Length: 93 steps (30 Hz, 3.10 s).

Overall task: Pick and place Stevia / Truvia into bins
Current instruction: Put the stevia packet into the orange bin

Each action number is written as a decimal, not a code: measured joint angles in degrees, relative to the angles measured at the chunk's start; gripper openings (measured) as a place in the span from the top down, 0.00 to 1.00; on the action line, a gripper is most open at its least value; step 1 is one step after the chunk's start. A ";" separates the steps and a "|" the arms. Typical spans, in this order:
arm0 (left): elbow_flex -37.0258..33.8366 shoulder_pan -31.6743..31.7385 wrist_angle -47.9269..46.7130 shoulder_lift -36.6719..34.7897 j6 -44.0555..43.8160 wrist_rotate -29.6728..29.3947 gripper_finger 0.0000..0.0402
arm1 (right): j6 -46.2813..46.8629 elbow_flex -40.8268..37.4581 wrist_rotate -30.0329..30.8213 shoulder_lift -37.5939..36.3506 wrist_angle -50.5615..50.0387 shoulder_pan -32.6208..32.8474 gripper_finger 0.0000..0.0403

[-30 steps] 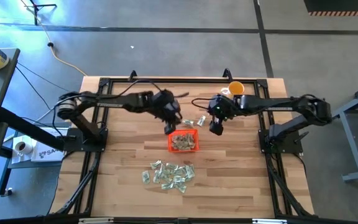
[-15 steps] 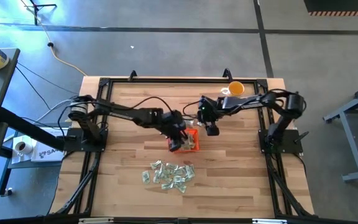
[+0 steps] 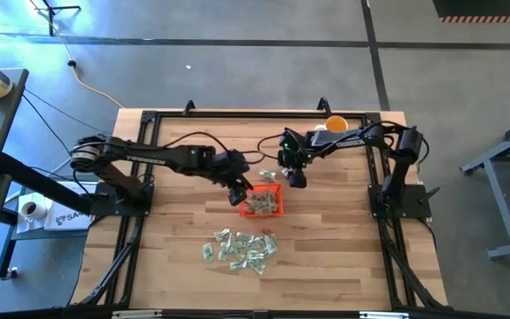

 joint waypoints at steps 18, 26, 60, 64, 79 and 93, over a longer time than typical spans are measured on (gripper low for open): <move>0.07 7.87 1.83 2.25 10.58 0.45 0.38 | 20.43 8.14 -8.62 -14.41 -5.61 10.41 0.98; 0.02 13.33 10.18 9.59 19.43 7.55 0.38 | 31.21 9.64 -8.46 -10.74 -2.39 15.34 0.66; 5.40 14.81 21.96 29.22 37.54 12.94 0.49 | 33.29 5.72 23.65 -29.36 -25.38 14.01 0.17; 8.12 14.80 18.46 29.57 37.54 12.77 0.69 | 34.40 3.57 23.68 -29.45 -24.83 14.01 0.17; 14.71 13.47 -1.43 19.94 35.01 9.49 0.95 | 34.79 3.34 22.74 -30.73 -19.07 14.45 0.17; 6.24 -0.31 0.96 14.00 20.34 18.05 0.83 | 23.46 -5.09 10.98 -17.08 6.77 9.70 0.17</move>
